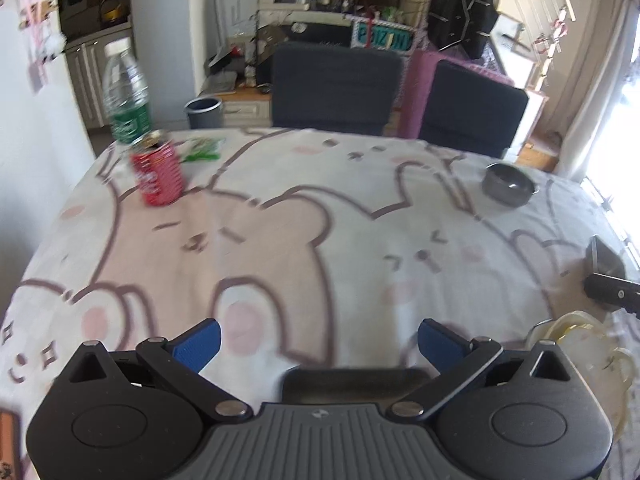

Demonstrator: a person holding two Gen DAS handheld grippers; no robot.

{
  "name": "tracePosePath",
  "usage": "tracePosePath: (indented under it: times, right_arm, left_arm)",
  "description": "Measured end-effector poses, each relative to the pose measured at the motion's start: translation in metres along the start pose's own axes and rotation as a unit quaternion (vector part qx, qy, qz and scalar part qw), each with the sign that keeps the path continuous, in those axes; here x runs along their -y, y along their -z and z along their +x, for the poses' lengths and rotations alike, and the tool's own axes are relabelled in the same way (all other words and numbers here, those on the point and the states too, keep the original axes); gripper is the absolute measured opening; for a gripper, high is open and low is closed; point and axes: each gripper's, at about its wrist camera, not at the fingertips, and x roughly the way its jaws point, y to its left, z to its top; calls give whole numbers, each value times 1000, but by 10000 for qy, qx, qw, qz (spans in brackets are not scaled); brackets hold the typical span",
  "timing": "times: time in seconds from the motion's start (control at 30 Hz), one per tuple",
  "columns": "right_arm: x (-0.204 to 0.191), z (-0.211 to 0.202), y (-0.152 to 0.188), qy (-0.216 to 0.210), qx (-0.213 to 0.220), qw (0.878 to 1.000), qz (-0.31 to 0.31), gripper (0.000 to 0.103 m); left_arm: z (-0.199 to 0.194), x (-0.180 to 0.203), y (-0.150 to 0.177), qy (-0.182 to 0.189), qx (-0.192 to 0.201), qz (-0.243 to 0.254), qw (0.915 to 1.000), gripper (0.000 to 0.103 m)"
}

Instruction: Organize plates and bowls

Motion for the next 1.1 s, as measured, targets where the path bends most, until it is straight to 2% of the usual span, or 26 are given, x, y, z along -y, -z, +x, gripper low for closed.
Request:
tracePosePath:
  times: [0.17, 0.27, 0.47, 0.6, 0.73, 0.87, 0.97, 1.03, 1.1]
  right_arm:
    - [52, -14, -8, 467, 451, 9979, 23, 103]
    - [87, -21, -14, 768, 575, 9954, 26, 103]
    - [160, -29, -22, 1178, 985, 9876, 332, 103]
    - [210, -31, -27, 1438, 1232, 9816, 236, 103]
    - [247, -31, -32, 1529, 1323, 9794, 21, 103]
    - [272, -16, -43, 1413, 1320, 9810, -138, 103]
    - [277, 5, -52, 1225, 1037, 9857, -518, 101]
    - [283, 24, -57, 1111, 686, 9869, -948, 86]
    - [286, 40, -58, 1221, 489, 9835, -1240, 77]
  left_arm:
    - [3, 44, -9, 382, 133, -11, 9992, 103]
    - [4, 73, -12, 642, 186, 23, 9978, 103]
    - [10, 129, -15, 1096, 241, 21, 9937, 103]
    - [16, 162, -14, 1408, 354, -253, 9891, 103]
    - [34, 200, -10, 1584, 205, -412, 9863, 103]
    - [46, 242, -10, 1727, 165, -188, 9847, 103]
    - [60, 269, -12, 1995, -62, -240, 9796, 98]
    - [71, 288, -13, 2200, -273, -283, 9747, 89]
    - [85, 307, -12, 2288, -492, -277, 9718, 82]
